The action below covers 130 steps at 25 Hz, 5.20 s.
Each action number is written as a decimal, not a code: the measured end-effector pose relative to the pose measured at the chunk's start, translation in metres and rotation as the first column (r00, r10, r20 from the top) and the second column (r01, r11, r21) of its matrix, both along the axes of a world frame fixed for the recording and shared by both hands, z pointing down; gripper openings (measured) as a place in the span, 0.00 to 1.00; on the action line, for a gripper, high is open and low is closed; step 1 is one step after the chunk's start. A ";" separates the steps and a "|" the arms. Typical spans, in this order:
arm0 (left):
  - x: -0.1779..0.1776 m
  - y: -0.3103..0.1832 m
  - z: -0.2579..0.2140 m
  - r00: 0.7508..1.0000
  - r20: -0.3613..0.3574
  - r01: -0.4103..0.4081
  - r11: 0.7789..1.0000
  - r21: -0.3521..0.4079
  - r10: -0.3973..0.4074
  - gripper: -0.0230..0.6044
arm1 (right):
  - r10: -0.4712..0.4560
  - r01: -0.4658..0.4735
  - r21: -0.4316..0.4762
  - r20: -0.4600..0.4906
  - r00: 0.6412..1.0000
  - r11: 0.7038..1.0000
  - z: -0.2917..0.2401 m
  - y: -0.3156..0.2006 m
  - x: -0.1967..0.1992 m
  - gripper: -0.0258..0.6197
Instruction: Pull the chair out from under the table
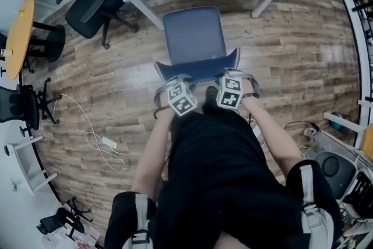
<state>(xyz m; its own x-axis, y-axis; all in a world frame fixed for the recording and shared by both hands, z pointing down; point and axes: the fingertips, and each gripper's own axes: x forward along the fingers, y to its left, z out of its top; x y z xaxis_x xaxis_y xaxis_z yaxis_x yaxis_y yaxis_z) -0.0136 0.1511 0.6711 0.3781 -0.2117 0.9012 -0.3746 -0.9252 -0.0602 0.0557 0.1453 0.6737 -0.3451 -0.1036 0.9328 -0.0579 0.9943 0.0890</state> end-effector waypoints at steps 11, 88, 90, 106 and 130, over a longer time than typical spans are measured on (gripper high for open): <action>0.011 -0.011 -0.010 1.000 -0.027 0.012 0.999 0.031 -0.011 0.19 | 0.016 -0.016 0.025 0.011 1.000 1.000 -0.007 -0.013 0.012 0.17; -0.001 -0.184 -0.304 0.944 -0.313 0.277 0.766 0.580 -0.104 0.13 | 0.067 -0.339 0.538 0.461 0.885 0.772 -0.310 -0.190 0.003 0.15; -0.001 -0.186 -0.325 0.922 -0.370 0.319 0.761 0.564 -0.112 0.12 | 0.078 -0.380 0.504 0.521 0.850 0.776 -0.332 -0.195 0.000 0.14; -0.015 -0.209 -0.376 0.671 -0.711 0.595 0.724 0.348 -0.209 0.05 | 0.093 -0.420 0.318 0.695 0.713 0.850 -0.375 -0.200 -0.036 0.04; -0.026 -0.203 -0.378 0.685 -0.707 0.578 0.722 0.381 -0.175 0.05 | 0.217 -0.490 0.145 0.765 0.607 0.860 -0.372 -0.207 -0.011 0.04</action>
<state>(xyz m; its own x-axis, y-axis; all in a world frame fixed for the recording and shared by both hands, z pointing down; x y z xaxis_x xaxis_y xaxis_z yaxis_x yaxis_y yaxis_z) -0.0395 -0.0516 0.2931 0.5368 -0.8223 0.1889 -0.8178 -0.5621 -0.1233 0.0447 -0.0615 0.3014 -0.7426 -0.5954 0.3068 -0.5779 0.8011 0.1557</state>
